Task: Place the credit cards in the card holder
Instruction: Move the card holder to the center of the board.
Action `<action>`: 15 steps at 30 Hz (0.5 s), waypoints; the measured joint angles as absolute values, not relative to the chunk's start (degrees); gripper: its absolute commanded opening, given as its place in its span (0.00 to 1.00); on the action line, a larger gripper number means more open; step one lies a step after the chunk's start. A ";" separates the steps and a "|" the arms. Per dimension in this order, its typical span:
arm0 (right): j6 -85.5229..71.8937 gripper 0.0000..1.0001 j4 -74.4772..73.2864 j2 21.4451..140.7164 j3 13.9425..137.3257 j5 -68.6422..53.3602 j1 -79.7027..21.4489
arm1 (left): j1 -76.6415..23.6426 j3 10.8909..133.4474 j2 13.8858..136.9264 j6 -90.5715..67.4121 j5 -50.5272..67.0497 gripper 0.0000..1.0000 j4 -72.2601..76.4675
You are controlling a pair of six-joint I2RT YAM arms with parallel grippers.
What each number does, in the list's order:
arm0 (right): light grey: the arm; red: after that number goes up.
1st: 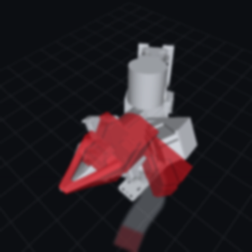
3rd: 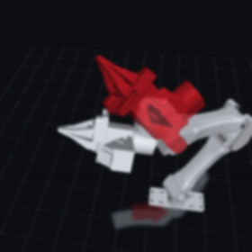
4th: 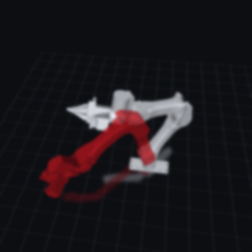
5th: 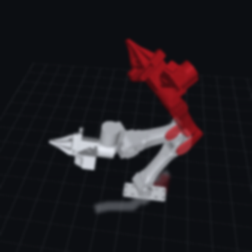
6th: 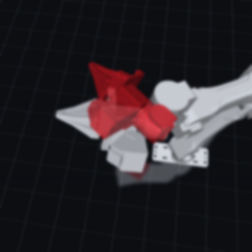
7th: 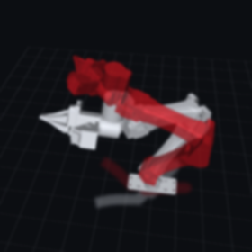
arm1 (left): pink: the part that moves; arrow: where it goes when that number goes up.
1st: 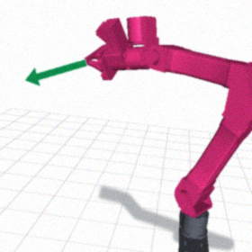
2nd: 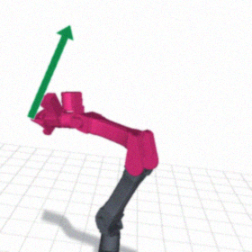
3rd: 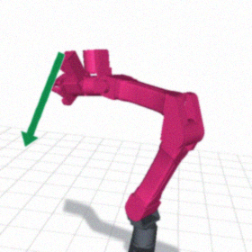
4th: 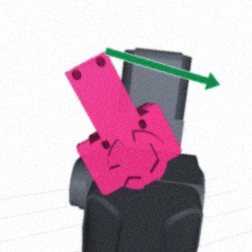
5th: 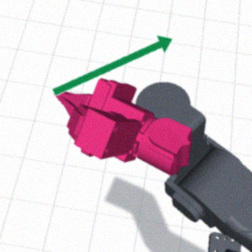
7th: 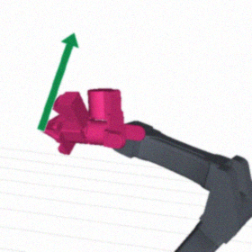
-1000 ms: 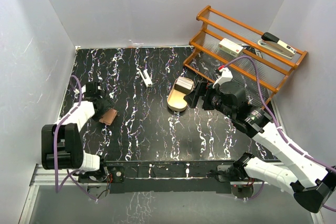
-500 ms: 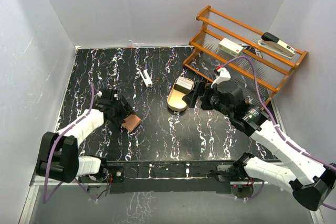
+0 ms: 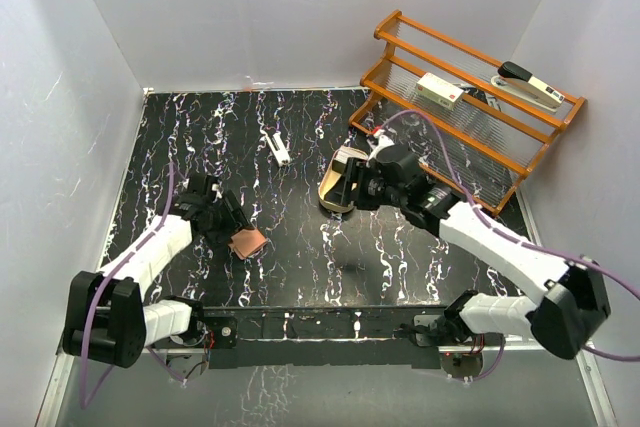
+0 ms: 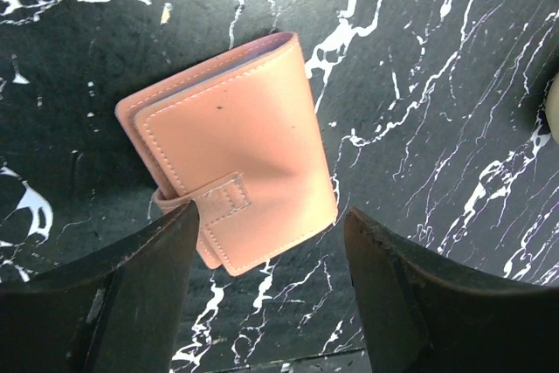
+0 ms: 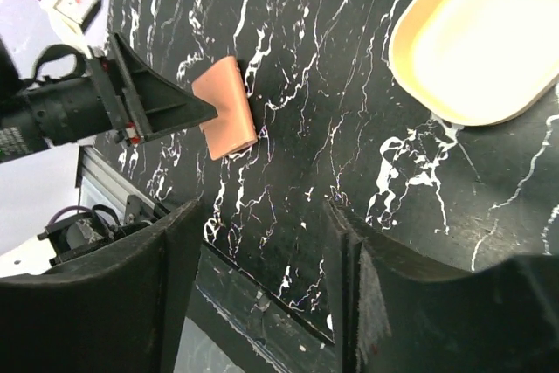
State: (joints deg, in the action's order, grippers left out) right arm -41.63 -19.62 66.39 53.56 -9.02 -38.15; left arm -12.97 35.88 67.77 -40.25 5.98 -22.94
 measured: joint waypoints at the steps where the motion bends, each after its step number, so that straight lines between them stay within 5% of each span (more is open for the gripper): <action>1: -42.13 0.51 -18.94 68.14 53.58 -9.76 -38.30 | -12.43 35.94 67.81 -40.12 6.39 0.63 -23.44; 15: -45.04 0.48 -11.49 89.36 63.00 -10.90 -47.09 | 0.69 34.48 69.17 -42.70 11.44 0.55 -24.45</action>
